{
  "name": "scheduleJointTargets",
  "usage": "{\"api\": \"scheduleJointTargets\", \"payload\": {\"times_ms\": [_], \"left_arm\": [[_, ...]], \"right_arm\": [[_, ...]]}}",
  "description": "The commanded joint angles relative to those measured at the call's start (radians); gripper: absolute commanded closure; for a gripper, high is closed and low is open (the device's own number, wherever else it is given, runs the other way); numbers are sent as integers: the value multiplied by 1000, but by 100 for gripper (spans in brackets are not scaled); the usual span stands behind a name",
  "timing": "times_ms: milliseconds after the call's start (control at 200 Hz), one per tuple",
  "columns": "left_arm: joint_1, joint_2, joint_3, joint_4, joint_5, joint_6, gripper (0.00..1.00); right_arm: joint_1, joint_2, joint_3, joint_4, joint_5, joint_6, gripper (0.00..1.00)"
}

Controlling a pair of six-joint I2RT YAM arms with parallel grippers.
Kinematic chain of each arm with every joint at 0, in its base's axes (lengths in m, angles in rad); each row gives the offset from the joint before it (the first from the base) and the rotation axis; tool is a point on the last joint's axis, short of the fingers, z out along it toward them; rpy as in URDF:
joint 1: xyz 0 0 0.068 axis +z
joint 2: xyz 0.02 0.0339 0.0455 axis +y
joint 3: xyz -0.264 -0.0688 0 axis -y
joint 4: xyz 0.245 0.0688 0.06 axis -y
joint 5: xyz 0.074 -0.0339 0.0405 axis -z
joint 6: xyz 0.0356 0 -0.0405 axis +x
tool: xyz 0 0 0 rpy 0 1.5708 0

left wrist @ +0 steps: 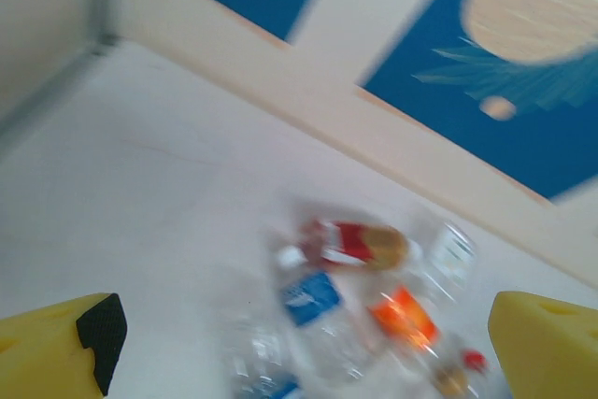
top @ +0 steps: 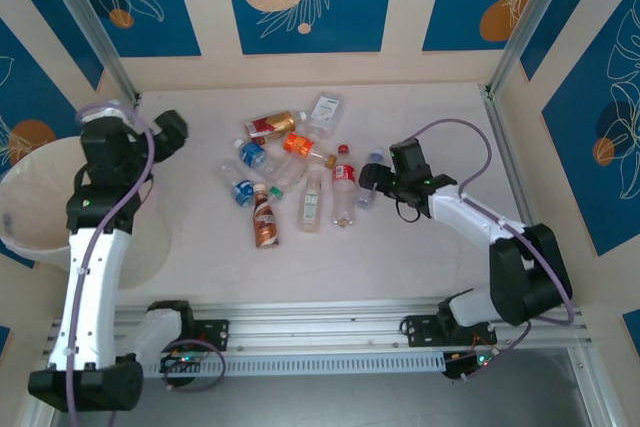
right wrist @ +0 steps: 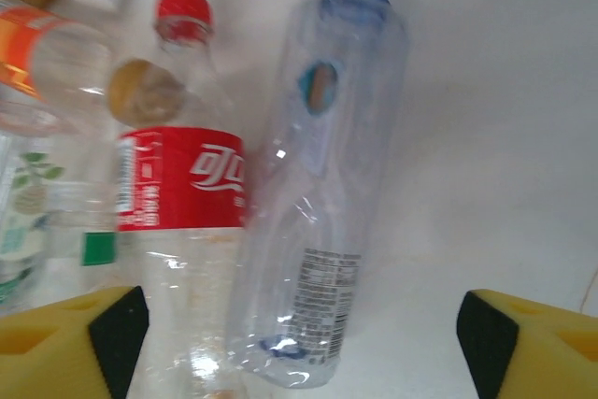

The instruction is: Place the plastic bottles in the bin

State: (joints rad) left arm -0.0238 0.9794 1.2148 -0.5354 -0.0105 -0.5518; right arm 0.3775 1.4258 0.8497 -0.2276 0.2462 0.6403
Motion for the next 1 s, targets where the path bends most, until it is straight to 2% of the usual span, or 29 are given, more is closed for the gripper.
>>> {"api": "scheduleJointTargets", "payload": {"times_ms": [0, 160, 295, 410, 765, 995], "left_arm": [[-103, 46, 20, 122, 126, -17, 0], [-236, 131, 18, 201, 193, -28, 0], [-286, 180, -22, 300, 291, -33, 0], [-324, 223, 1, 260, 278, -8, 0], [-353, 307, -9, 279, 348, 36, 0], [-355, 295, -52, 305, 346, 47, 0]], "right_arm": [[13, 64, 63, -54, 19, 56, 15], [23, 150, 94, -32, 34, 84, 16], [36, 225, 136, -42, 28, 87, 17], [61, 262, 150, -53, 87, 96, 17], [86, 333, 163, -105, 228, 103, 25], [86, 294, 115, -56, 241, 29, 40]]}}
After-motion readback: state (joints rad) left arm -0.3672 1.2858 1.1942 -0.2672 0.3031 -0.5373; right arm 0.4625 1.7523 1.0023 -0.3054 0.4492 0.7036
